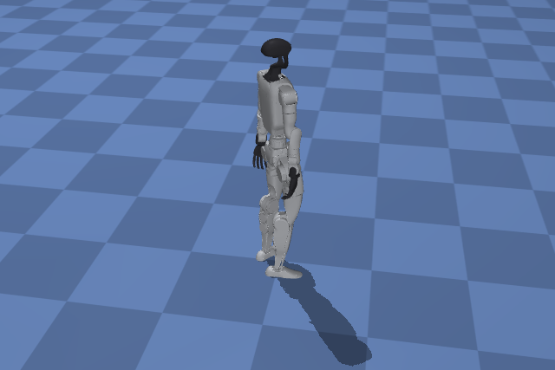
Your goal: Upper body actions
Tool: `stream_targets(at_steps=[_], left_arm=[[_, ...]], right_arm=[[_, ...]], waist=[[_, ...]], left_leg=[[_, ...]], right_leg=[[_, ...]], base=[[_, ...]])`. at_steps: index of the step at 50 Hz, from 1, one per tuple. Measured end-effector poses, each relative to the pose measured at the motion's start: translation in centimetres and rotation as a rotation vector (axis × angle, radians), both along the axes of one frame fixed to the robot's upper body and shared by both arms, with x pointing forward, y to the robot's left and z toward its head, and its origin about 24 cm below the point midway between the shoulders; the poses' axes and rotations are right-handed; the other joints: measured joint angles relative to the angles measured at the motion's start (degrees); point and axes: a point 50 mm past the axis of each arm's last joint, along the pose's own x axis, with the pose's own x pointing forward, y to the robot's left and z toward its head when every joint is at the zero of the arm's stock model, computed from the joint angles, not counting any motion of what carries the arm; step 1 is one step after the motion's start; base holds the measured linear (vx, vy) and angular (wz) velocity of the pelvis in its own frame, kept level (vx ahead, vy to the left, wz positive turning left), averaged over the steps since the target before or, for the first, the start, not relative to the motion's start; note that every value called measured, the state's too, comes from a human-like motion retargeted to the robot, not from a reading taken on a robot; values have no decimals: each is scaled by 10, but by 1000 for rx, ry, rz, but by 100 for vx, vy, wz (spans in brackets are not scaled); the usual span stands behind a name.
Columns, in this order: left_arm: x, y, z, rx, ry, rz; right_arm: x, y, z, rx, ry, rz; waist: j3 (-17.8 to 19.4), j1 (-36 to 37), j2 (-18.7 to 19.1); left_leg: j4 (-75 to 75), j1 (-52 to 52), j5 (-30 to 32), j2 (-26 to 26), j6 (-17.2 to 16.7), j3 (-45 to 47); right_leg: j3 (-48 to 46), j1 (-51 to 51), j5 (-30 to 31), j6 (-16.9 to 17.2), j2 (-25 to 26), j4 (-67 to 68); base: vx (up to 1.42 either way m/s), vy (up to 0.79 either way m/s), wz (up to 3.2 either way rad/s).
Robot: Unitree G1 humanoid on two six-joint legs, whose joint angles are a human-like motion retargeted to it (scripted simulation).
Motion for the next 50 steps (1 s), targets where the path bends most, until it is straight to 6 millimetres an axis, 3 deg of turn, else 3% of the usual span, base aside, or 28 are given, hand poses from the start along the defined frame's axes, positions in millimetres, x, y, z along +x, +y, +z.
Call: stream_targets(at_steps=[50], left_arm=[[0,0,0,-6,8,-23]], right_arm=[[3,3,0,21,-13,-10]], waist=[[-1,2,9]], left_leg=[[-1,6,-2,6,1,18]], right_leg=[[18,-2,3,-3,10,-1]], base=[[0,0,0]])
